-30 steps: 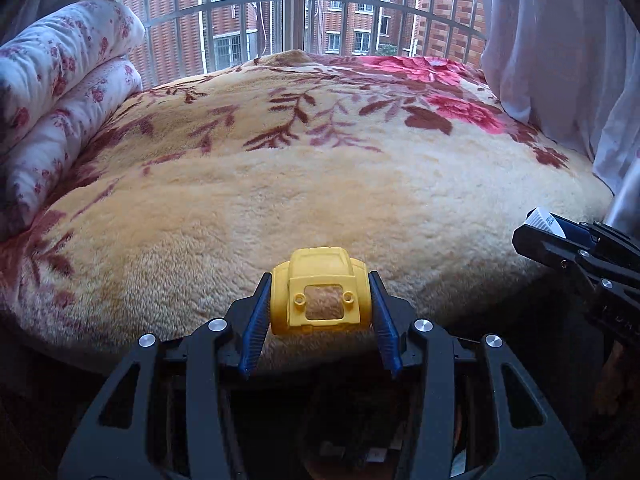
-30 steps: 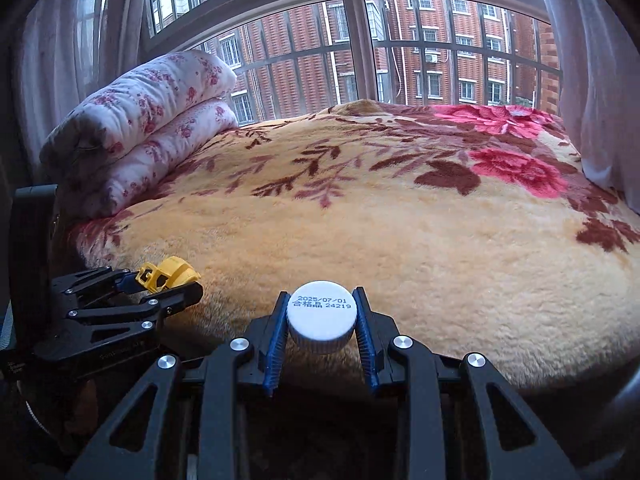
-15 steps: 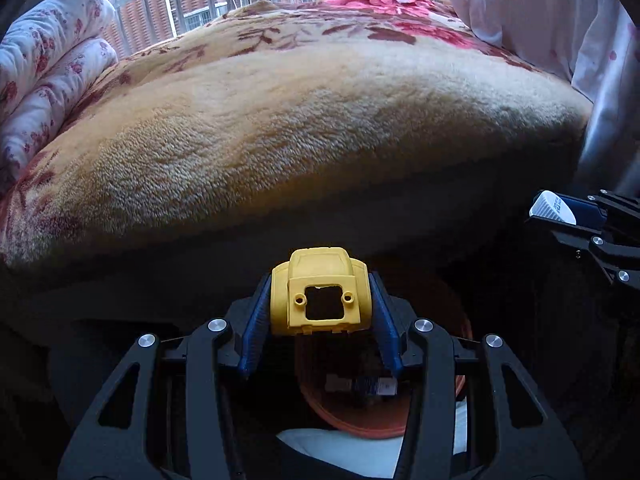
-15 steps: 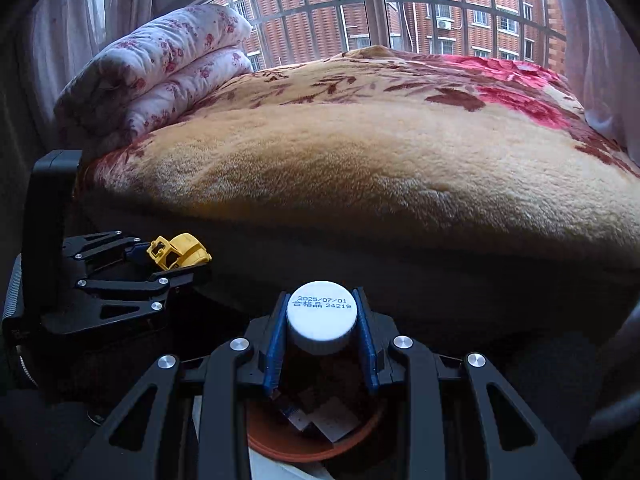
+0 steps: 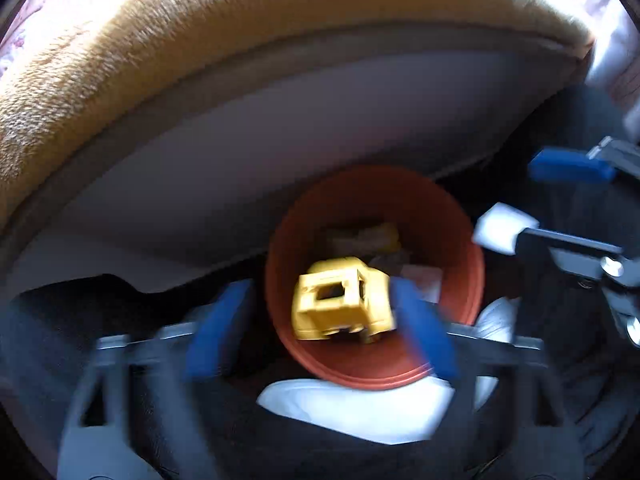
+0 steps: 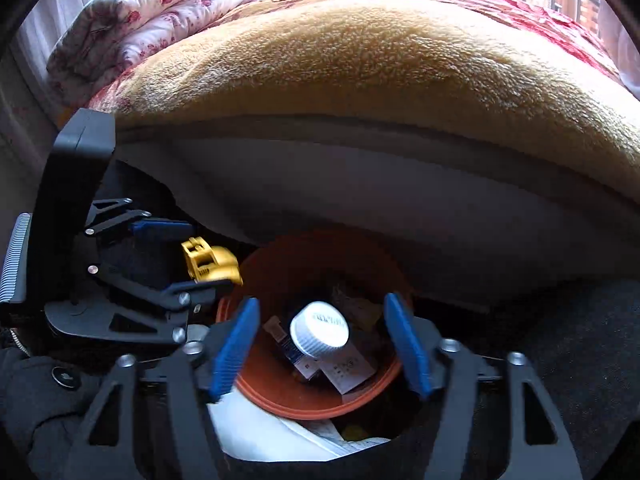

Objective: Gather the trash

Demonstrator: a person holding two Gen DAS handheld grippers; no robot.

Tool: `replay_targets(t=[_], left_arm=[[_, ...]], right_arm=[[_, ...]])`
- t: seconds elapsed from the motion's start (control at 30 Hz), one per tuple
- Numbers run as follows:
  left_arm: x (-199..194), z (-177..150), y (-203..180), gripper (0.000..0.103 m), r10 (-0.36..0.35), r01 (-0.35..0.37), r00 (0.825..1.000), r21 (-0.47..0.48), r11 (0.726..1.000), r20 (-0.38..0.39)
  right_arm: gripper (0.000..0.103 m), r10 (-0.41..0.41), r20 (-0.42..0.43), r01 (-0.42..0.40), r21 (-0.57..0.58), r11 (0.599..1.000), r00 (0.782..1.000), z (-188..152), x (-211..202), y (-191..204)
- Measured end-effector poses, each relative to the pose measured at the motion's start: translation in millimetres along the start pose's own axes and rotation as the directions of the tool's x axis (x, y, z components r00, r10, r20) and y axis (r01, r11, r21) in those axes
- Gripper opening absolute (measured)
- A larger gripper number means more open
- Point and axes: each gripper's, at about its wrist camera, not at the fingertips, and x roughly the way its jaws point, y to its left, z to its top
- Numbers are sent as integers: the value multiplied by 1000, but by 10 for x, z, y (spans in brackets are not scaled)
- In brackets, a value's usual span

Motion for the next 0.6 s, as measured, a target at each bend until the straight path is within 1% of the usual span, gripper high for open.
replay_targets(t=[0.03,0.17,0.23,0.3,0.33,0.4,0.43,0.47,0.53,0.6], left_arm=[[16,-17,0,91,13,-13,1000,3,1000,-1],[75,-13,10,91,11,-11,999,-1,1000,-31],[73,14,23,91,12,-12,999,-4,1000,-33],[-14,33,70,91,10,-10,1000,-8,1000,-3],[-110,39,94,91,9,-9,999,-13,1000,31],[-325,62,203,91,9,-6,993,-25,1000,121],[-457,94,248,91,16,-11,985,-35,999,170],[-598,148,306,91,25,-14,975,-48,999,221],[-866,296,450,92,45,-19,948,-84,996,316],[-1075,504,611,94,84,-28,907,-139,990,413]], right_arm=[[72,4,5,-4,7,1000,1000,5,-6,-22],[72,-2,21,1,45,999,1000,31,-54,-127],[72,-9,31,7,56,998,999,49,-93,-171],[72,-18,56,15,57,998,998,96,-181,-207],[73,-23,74,19,54,998,997,132,-236,-220],[81,-35,128,29,51,998,991,237,-385,-265],[90,-44,165,37,50,998,985,312,-470,-282],[95,-60,211,51,49,997,976,400,-573,-309],[98,-92,312,80,52,995,946,610,-754,-374],[98,-123,392,105,66,992,912,885,-880,-456]])
